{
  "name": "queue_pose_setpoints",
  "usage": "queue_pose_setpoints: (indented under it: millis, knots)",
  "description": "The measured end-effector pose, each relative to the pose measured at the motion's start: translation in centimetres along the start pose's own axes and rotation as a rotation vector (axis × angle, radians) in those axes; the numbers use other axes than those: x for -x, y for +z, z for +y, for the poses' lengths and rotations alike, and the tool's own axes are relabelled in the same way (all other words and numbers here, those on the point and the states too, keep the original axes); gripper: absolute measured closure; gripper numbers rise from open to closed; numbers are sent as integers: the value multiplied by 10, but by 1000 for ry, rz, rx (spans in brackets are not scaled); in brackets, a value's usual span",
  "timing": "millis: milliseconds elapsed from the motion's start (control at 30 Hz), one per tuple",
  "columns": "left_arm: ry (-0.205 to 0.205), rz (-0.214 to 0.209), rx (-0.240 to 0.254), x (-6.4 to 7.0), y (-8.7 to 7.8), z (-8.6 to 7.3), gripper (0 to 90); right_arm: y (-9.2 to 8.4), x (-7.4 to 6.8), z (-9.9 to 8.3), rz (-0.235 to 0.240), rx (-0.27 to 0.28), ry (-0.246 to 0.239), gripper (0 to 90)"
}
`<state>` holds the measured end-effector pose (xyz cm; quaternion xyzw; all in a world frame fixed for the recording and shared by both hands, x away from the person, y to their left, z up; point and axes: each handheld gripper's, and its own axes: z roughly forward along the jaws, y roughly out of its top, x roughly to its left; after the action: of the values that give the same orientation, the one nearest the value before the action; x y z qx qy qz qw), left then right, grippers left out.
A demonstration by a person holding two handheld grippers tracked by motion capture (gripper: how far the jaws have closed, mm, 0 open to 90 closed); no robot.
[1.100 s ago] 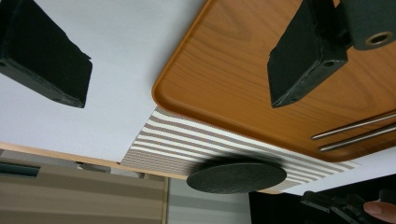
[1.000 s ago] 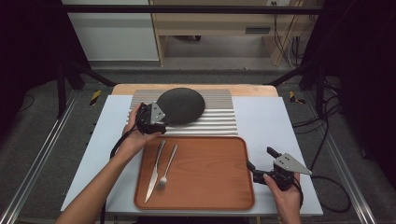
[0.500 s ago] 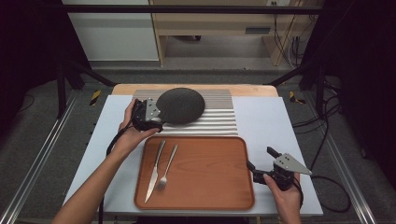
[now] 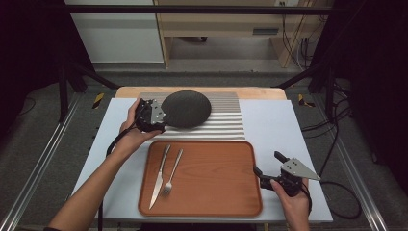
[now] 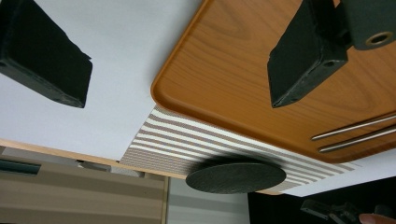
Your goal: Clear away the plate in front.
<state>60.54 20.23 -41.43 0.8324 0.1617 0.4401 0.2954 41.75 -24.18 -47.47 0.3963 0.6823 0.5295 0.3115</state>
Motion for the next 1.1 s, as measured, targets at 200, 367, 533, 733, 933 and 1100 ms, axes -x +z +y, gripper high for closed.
queue_pose_setpoints:
  millis: [200,367,533,733,933,1100]
  knots:
    - [46,-2,5,-10,3,5,150,1,-1,2,-3,-1,-4,66]
    - [62,-3,19,-19,12,7,165,-1,2,2,-21,-1,4,65]
    - [99,-8,12,-14,18,2,185,-2,5,1,-36,-4,9,65]
    - [151,6,1,-7,18,-1,198,-2,4,1,-26,5,1,56]
    - [176,28,-5,-6,16,-7,218,-3,5,1,-27,12,5,56]
    - [224,30,4,0,12,-12,251,-3,4,2,-36,12,3,58]
